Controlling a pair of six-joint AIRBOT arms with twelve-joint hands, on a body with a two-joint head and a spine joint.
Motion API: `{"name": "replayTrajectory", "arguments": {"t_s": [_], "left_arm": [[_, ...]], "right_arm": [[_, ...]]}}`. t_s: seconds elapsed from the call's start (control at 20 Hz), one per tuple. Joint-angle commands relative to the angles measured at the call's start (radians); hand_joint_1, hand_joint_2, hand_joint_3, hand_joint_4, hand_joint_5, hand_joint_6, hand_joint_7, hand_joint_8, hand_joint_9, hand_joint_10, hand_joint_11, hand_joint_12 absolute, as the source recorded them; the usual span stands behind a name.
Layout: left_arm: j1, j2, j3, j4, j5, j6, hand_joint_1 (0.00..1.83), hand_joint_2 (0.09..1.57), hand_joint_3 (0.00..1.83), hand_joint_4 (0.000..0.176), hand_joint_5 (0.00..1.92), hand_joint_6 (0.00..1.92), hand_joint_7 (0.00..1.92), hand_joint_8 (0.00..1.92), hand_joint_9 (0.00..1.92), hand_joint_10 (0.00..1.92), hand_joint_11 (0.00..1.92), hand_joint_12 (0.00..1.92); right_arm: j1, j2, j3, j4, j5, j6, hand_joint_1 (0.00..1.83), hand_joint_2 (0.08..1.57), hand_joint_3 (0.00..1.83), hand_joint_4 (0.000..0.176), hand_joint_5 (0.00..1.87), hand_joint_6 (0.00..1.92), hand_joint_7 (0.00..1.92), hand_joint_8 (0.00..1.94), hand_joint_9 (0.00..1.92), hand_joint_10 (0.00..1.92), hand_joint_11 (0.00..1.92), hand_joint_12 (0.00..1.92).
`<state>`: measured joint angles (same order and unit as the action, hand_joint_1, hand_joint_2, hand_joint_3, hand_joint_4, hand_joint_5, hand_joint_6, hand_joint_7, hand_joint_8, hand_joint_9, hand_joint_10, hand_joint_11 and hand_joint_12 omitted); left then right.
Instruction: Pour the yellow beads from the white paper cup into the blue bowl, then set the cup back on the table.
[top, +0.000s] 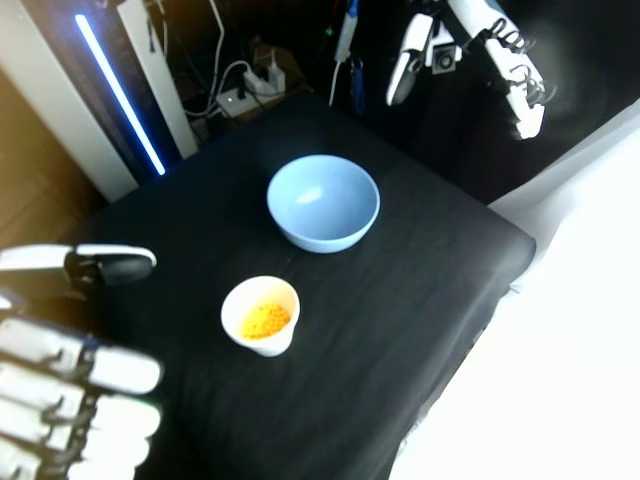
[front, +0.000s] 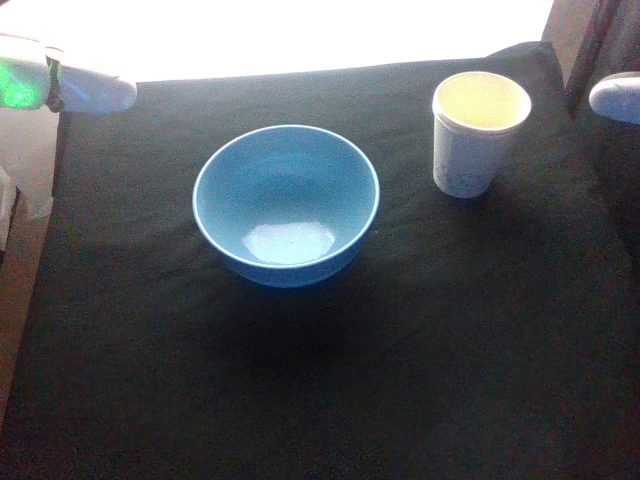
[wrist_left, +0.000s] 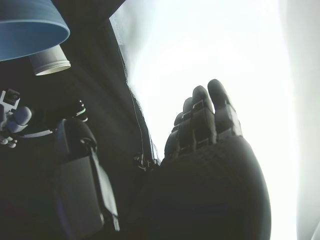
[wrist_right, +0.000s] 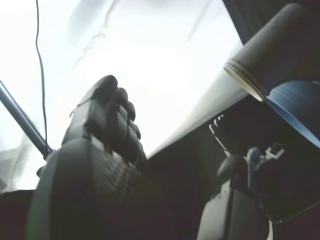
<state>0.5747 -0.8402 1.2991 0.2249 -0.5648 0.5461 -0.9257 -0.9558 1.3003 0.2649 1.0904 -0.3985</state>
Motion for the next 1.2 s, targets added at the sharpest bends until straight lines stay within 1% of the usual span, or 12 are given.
{"name": "replayTrajectory", "arguments": {"t_s": [0.0, 0.2, 0.35, 0.45, 0.5, 0.55, 0.6, 0.65, 0.7, 0.95, 1.0, 1.15], "left_arm": [[-0.009, -0.002, 0.000, -0.023, -0.103, -0.006, 0.62, 0.90, 0.00, 0.000, 0.02, 0.00, 0.18, 0.00, 0.28, 0.01, 0.00, 0.58], [-0.009, -0.003, -0.002, -0.013, -0.093, -0.006, 0.62, 0.88, 0.00, 0.000, 0.02, 0.00, 0.21, 0.00, 0.29, 0.00, 0.00, 0.65], [-0.009, -0.004, -0.002, -0.013, -0.090, -0.006, 0.60, 0.86, 0.00, 0.000, 0.03, 0.00, 0.22, 0.00, 0.26, 0.00, 0.00, 0.70], [-0.007, -0.006, -0.002, -0.013, -0.090, -0.006, 0.61, 0.86, 0.00, 0.000, 0.03, 0.00, 0.21, 0.00, 0.26, 0.00, 0.00, 0.68], [-0.005, -0.006, -0.003, -0.013, -0.091, -0.006, 0.61, 0.86, 0.00, 0.000, 0.02, 0.00, 0.20, 0.00, 0.26, 0.00, 0.00, 0.68], [-0.004, -0.006, -0.003, -0.013, -0.091, -0.006, 0.60, 0.85, 0.00, 0.000, 0.02, 0.00, 0.17, 0.00, 0.24, 0.00, 0.00, 0.61], [-0.002, -0.007, -0.003, -0.013, -0.091, -0.006, 0.59, 0.85, 0.00, 0.000, 0.02, 0.00, 0.16, 0.00, 0.23, 0.00, 0.00, 0.59], [-0.001, -0.008, -0.003, -0.013, -0.092, -0.006, 0.59, 0.85, 0.00, 0.000, 0.02, 0.00, 0.17, 0.01, 0.25, 0.01, 0.00, 0.58], [0.000, -0.009, -0.003, -0.013, -0.093, -0.006, 0.57, 0.85, 0.00, 0.000, 0.01, 0.00, 0.16, 0.00, 0.26, 0.01, 0.00, 0.55], [0.005, -0.010, -0.004, -0.013, -0.094, -0.006, 0.57, 0.86, 0.00, 0.000, 0.01, 0.00, 0.17, 0.00, 0.27, 0.01, 0.00, 0.60], [0.007, -0.011, -0.004, -0.013, -0.094, -0.007, 0.57, 0.87, 0.00, 0.000, 0.01, 0.00, 0.15, 0.00, 0.21, 0.00, 0.00, 0.52], [0.014, -0.012, -0.004, -0.015, -0.096, -0.007, 0.61, 0.88, 0.00, 0.000, 0.03, 0.00, 0.19, 0.01, 0.28, 0.01, 0.00, 0.62]], "right_arm": [[0.018, -0.012, 0.019, 0.007, 0.099, 0.038, 0.74, 0.76, 0.00, 0.000, 0.00, 0.00, 0.12, 0.00, 0.18, 0.00, 0.00, 0.66], [0.040, -0.030, 0.039, -0.024, 0.041, 0.043, 0.78, 0.77, 0.00, 0.000, 0.00, 0.00, 0.13, 0.00, 0.17, 0.01, 0.00, 0.60], [0.047, -0.039, 0.047, -0.037, 0.025, 0.053, 0.76, 0.76, 0.00, 0.000, 0.04, 0.01, 0.16, 0.01, 0.21, 0.01, 0.00, 0.65], [0.047, -0.053, 0.061, -0.042, 0.023, 0.083, 0.73, 0.75, 0.00, 0.000, 0.08, 0.01, 0.19, 0.01, 0.19, 0.00, 0.00, 0.57], [0.047, -0.067, 0.076, -0.051, 0.023, 0.119, 0.66, 0.75, 0.00, 0.000, 0.15, 0.02, 0.17, 0.00, 0.16, 0.00, 0.00, 0.50], [0.047, -0.084, 0.097, -0.059, 0.023, 0.161, 0.63, 0.74, 0.00, 0.000, 0.15, 0.01, 0.12, 0.00, 0.10, 0.00, 0.00, 0.40], [0.047, -0.097, 0.110, -0.061, 0.020, 0.184, 0.60, 0.74, 0.00, 0.000, 0.11, 0.00, 0.09, 0.00, 0.09, 0.00, 0.00, 0.38], [0.046, -0.107, 0.117, -0.061, 0.011, 0.188, 0.58, 0.76, 0.01, 0.000, 0.03, 0.00, 0.03, 0.00, 0.04, 0.00, 0.00, 0.27], [0.046, -0.112, 0.120, -0.061, 0.004, 0.188, 0.55, 0.79, 0.01, 0.000, 0.02, 0.00, 0.02, 0.00, 0.02, 0.00, 0.00, 0.20], [0.046, -0.139, 0.134, -0.061, -0.028, 0.188, 0.60, 0.79, 0.00, 0.000, 0.09, 0.00, 0.10, 0.00, 0.07, 0.00, 0.00, 0.30], [0.046, -0.142, 0.136, -0.061, -0.030, 0.191, 0.61, 0.81, 0.00, 0.000, 0.10, 0.00, 0.11, 0.00, 0.08, 0.00, 0.00, 0.36], [0.046, -0.166, 0.163, -0.061, -0.030, 0.252, 0.61, 0.72, 0.00, 0.000, 0.05, 0.00, 0.09, 0.00, 0.10, 0.01, 0.00, 0.42]]}}
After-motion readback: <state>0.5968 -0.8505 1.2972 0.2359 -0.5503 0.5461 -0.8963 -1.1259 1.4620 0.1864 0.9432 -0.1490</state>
